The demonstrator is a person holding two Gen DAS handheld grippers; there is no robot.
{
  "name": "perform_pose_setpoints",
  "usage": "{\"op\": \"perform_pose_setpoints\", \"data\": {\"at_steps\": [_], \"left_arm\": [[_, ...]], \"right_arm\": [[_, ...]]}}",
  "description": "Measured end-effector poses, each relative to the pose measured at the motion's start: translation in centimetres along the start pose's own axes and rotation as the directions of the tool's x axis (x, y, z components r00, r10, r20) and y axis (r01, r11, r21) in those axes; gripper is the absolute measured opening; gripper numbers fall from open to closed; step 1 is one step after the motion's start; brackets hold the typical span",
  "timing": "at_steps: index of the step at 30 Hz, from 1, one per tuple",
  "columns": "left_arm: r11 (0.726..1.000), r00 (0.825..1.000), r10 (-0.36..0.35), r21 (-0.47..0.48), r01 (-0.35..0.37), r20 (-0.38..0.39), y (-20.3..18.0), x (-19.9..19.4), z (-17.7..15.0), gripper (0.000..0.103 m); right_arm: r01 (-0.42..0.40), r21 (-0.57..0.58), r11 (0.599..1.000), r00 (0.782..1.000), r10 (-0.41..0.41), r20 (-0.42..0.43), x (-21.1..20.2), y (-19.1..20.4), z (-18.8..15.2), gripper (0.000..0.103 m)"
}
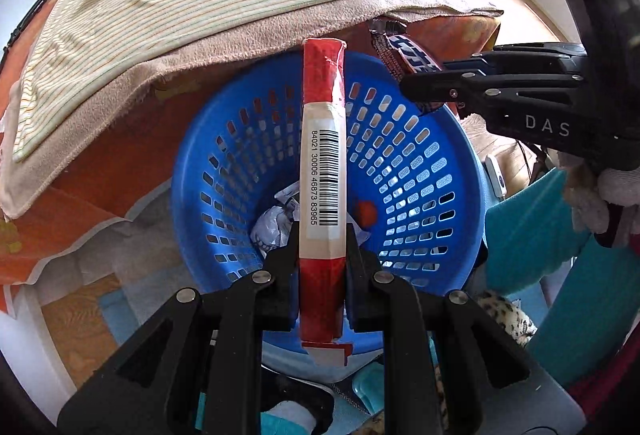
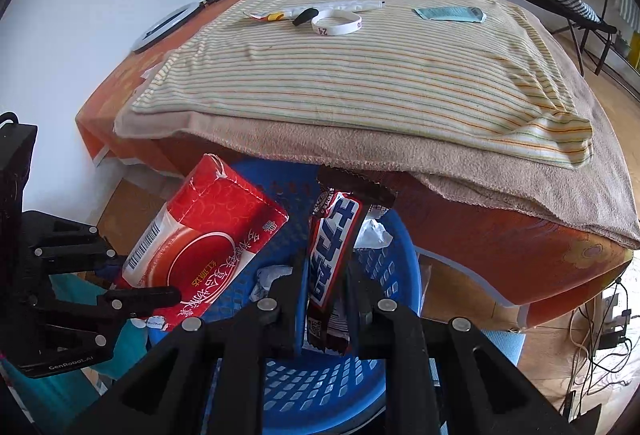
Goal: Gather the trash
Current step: 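Carry red box and chocolate bar over the blue basket and open both tools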
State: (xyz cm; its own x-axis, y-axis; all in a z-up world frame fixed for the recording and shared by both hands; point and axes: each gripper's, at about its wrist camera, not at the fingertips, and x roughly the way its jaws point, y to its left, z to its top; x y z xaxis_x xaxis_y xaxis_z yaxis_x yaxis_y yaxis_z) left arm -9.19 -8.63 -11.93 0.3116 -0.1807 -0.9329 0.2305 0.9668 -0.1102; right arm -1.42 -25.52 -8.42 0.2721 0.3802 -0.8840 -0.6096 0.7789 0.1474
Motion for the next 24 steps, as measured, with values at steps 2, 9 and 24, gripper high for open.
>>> {"op": "perform_pose_setpoints", "data": {"at_steps": [2,9,24], "left_arm": [[1.0,1.0,0.005,0.002,-0.005,-0.007,-0.1,0.3,-0.1,0.016],[1.0,0.999,0.024,-0.01,-0.024,-0.027,0.0,1.0,-0.1,0.019],[0.998,0.998,0.051,-0.029,-0.052,-0.033,0.7,1.4,0.0,0.05]], "right_arm": [[-0.004,0.0,1.0,1.0,0.004,-0.009,0.3,0.0,-0.1,0.015],[-0.009,0.0,1.0,0.999,0.009,-0.036,1.2,0.2,-0.3,0.022],[0.004,0.008,1.0,0.998,-0.004,-0.056,1.8,0.2,-0.3,0.065]]}}
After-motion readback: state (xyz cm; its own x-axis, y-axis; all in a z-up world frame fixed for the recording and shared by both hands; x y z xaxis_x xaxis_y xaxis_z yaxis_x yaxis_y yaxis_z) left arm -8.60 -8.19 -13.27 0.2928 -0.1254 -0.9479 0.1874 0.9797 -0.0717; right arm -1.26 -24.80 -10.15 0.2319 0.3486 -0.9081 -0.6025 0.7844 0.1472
